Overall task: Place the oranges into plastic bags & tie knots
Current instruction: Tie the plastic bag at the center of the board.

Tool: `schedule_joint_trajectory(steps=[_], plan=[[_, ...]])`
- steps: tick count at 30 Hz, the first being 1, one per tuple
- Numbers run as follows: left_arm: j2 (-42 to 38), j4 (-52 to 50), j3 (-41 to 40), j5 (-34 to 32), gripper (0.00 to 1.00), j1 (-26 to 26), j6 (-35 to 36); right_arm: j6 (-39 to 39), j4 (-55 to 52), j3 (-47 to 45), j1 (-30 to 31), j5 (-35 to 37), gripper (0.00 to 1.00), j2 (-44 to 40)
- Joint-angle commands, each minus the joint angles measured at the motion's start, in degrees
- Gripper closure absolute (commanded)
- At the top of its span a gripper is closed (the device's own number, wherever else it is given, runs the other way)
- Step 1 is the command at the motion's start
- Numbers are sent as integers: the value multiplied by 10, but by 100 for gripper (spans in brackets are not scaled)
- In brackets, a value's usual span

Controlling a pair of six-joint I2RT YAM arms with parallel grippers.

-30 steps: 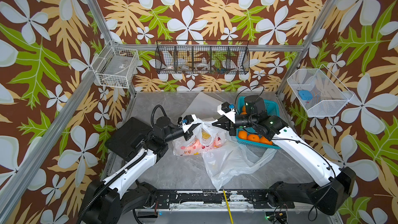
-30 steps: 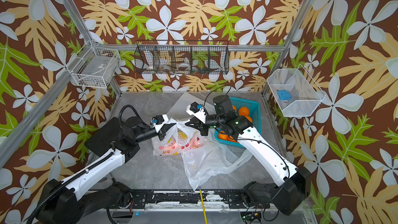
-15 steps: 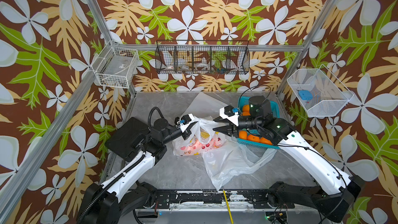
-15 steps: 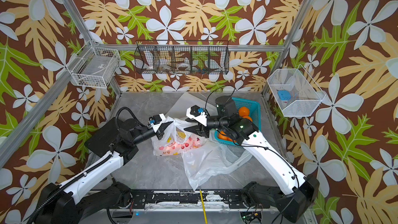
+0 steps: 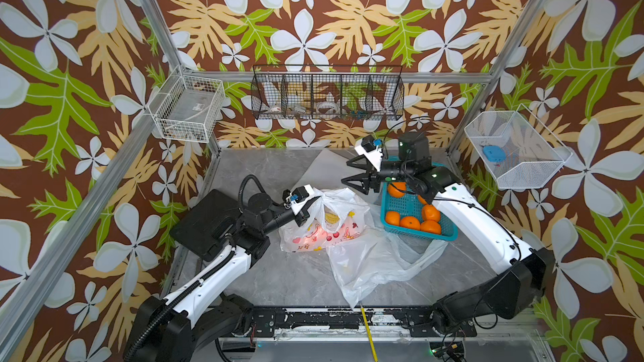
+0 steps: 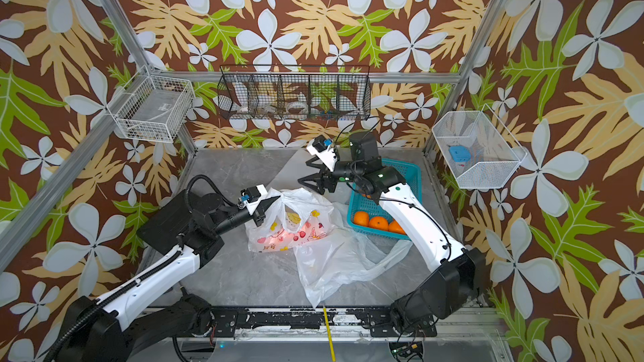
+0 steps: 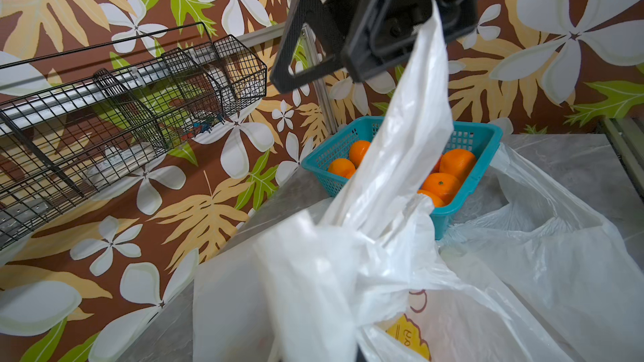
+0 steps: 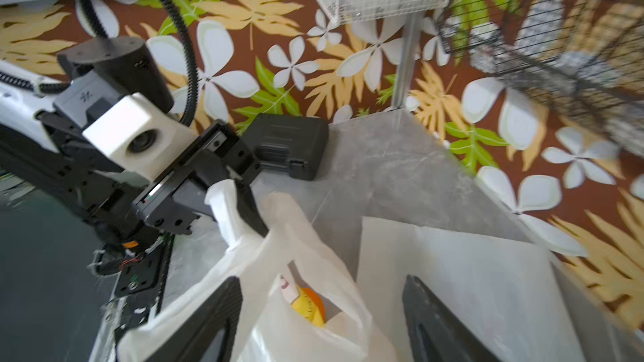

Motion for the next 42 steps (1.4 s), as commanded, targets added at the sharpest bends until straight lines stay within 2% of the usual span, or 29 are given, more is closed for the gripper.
schedule_joint_trajectory(steps=[1,8,17,23,28,30,34,42], plan=[[-3,15,-1,1,100,0,7,-25,-21,-13,21,-32,21,5],[-4,12,-1,3,100,0,11,-17,-18,-41,65,1,22,27],[-8,12,-3,4,100,0,14,-5,-10,-52,74,31,31,46],[-9,9,-4,4,100,-1,15,-10,-12,-36,69,25,21,2],[-10,10,-6,5,100,0,14,39,45,-41,30,0,19,-35],[-10,10,-7,5,100,0,13,36,37,-38,27,23,21,-32],[-10,12,-8,5,100,0,13,35,21,-36,25,40,33,-15],[-13,12,-7,-3,100,-1,15,25,17,-84,36,-9,32,-16]])
